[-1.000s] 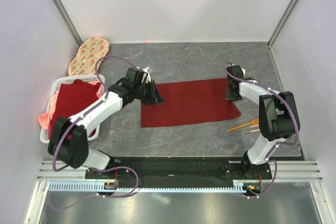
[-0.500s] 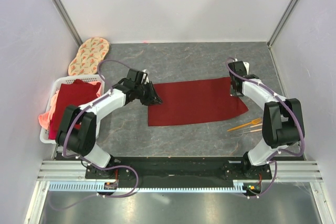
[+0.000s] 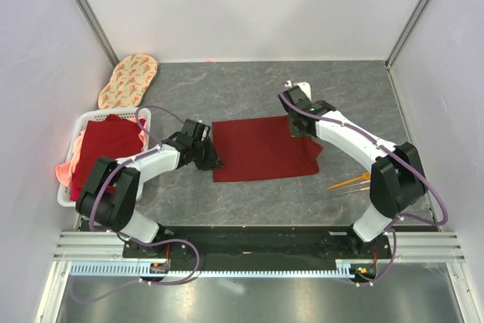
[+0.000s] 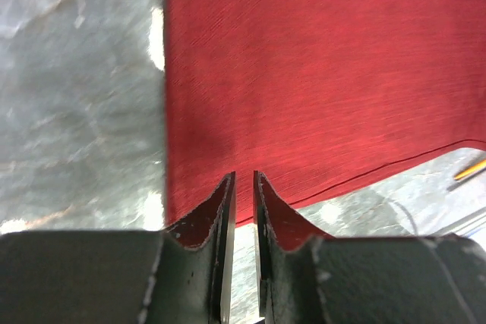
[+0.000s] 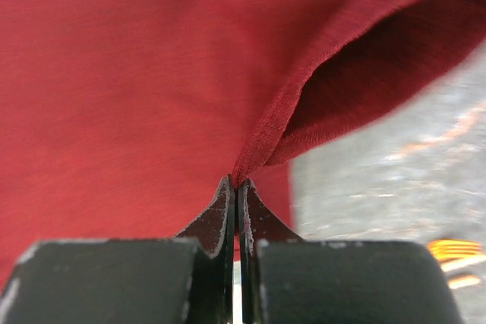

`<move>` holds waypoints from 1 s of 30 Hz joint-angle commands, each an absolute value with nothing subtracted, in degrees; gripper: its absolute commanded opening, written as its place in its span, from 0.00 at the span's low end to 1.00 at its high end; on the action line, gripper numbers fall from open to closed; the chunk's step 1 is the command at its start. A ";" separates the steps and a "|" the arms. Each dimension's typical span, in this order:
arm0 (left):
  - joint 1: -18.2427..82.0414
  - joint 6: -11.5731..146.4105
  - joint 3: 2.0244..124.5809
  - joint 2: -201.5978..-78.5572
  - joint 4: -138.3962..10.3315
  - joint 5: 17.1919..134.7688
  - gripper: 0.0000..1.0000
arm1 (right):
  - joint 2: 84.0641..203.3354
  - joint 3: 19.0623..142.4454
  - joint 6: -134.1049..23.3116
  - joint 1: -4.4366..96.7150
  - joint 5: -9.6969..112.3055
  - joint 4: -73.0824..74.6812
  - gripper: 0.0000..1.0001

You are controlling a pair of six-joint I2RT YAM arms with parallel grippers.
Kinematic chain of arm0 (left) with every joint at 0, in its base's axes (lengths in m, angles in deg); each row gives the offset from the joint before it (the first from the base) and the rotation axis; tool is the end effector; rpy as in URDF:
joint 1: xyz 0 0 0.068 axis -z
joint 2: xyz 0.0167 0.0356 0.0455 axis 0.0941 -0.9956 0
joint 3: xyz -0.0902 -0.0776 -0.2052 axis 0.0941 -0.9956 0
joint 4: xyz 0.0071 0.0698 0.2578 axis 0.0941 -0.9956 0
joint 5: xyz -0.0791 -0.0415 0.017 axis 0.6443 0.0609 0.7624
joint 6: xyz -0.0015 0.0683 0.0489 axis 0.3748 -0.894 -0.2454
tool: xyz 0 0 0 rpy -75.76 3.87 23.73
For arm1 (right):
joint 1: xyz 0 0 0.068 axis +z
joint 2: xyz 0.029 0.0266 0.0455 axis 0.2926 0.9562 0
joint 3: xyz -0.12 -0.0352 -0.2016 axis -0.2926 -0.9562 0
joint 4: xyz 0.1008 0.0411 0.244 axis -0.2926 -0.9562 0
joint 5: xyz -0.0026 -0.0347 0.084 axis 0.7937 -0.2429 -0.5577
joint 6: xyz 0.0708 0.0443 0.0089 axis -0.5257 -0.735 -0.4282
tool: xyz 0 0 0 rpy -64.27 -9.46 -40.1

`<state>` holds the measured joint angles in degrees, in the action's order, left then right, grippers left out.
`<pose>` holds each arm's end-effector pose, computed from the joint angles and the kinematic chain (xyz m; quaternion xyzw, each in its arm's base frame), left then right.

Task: Fold the napkin into a case and place the utensils inside
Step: Pick up the rectangle-folded napkin from the center of the board, then fold the rectangle-folded napkin at the center of the board.

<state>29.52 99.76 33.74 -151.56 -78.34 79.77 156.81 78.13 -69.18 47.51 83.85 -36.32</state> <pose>0.2766 -0.1406 0.0861 -0.1339 0.9433 -0.2437 0.1814 0.3303 0.1586 0.1846 -0.0236 0.9422 -0.0745 0.3258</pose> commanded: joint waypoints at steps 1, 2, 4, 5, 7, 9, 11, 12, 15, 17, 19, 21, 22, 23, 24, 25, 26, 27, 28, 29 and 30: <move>29.75 102.42 32.62 -146.51 -76.33 76.07 0.21 | 159.81 83.59 -75.38 52.60 79.96 -38.60 0.00; 29.66 102.60 32.53 -144.93 -76.94 75.46 0.21 | 160.43 84.30 -75.82 54.44 79.08 -38.33 0.00; 29.48 103.03 32.70 -143.87 -79.05 74.58 0.21 | 163.06 86.84 -77.14 56.03 77.76 -37.81 0.00; 29.13 103.30 32.71 -142.99 -79.58 74.14 0.21 | 164.12 87.90 -77.32 57.25 76.97 -37.72 0.00; 28.52 103.74 32.10 -142.46 -80.11 73.61 0.21 | 166.84 90.71 -78.20 58.40 74.87 -37.10 0.00; 28.25 104.00 31.65 -142.71 -79.94 73.43 0.21 | 168.52 92.74 -78.99 59.72 73.37 -36.66 0.00; 27.90 103.74 31.65 -143.85 -79.41 73.96 0.20 | 170.37 94.85 -79.87 60.51 71.26 -36.31 0.00; 27.99 103.57 31.65 -145.78 -79.06 74.05 0.20 | 170.81 95.38 -80.13 60.78 70.47 -35.70 0.00; 27.99 103.56 31.39 -148.51 -77.92 74.40 0.18 | 172.30 97.31 -81.36 61.57 68.01 -35.00 0.00; 28.08 104.00 29.81 -149.66 -75.82 74.22 0.18 | 173.18 98.19 -82.59 61.75 65.38 -34.47 0.00; 28.08 104.00 29.28 -150.53 -75.63 74.48 0.18 | 173.97 98.55 -83.47 62.01 63.70 -33.33 0.00; 28.08 104.09 28.84 -150.45 -75.46 74.40 0.18 | 174.50 98.72 -85.49 62.19 61.60 -32.28 0.00; 27.99 104.18 28.32 -150.37 -75.37 74.40 0.18 | 175.29 98.72 -86.11 62.28 60.89 -31.57 0.00; 27.99 104.18 28.05 -150.19 -75.36 74.31 0.18 | 175.73 98.81 -87.68 62.36 60.18 -31.13 0.00; 28.07 104.18 27.87 -150.01 -75.28 74.31 0.18 | 176.17 98.90 -88.13 62.36 59.04 -30.25 0.00; 28.08 104.18 27.61 -149.93 -75.28 74.31 0.18 | 176.96 98.99 -88.83 62.36 59.12 -29.72 0.00; 28.08 104.27 27.43 -150.01 -75.19 74.40 0.18 | 177.40 99.07 -89.36 62.28 59.03 -29.46 0.00; 28.08 104.27 27.35 -149.93 -75.01 74.49 0.18 | 177.67 99.07 -90.41 62.36 56.86 -28.32 0.00; 28.08 104.27 27.08 -149.84 -74.84 74.75 0.18 | 178.19 99.07 -90.85 62.45 56.23 -28.05 0.00; 28.08 104.35 26.99 -149.92 -74.75 74.92 0.18 | 178.37 99.07 -91.29 62.36 55.79 -27.61 0.00; 28.08 104.35 26.91 -149.93 -74.75 74.84 0.18 | 178.63 99.07 -92.34 62.36 55.26 -26.74 0.00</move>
